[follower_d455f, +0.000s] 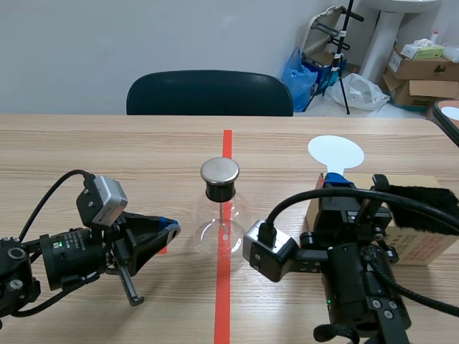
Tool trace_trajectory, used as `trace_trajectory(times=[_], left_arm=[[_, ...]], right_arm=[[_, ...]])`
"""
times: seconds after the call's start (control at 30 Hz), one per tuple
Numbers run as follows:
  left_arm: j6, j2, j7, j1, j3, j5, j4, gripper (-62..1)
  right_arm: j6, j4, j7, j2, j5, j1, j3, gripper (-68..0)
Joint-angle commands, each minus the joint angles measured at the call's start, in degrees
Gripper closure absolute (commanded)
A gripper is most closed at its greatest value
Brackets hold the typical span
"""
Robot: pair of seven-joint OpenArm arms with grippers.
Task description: Do the electroscope experiment
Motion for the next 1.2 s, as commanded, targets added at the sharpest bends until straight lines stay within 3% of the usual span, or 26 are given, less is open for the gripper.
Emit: trace_trajectory(times=[0.0,0.27,0.87,1.17], left_arm=[[-0.2,0.0,-0.8,-0.2,-0.2,-0.5,1.4,-3.2],[-0.2,0.0,-0.8,-0.2,-0.2,-0.5,1.4,-3.2],[-0.2,0.0,-0.8,-0.2,-0.2,-0.5,1.4,-3.2],[-0.2,0.0,-0.8,-0.2,-0.2,-0.5,1.4,-3.2]], right_arm=[[-0.8,1.7,-0.2,0.3,0.0,0.7,0.5,-1.7],[-0.8,1.7,2.0,0.3,0.0,0.7,0.5,-1.7],[-0.8,1.7,25.8,0.3,0.0,0.7,0.5,-1.7],[-0.8,1.7,34.0,0.3,0.0,0.7,0.5,-1.7]])
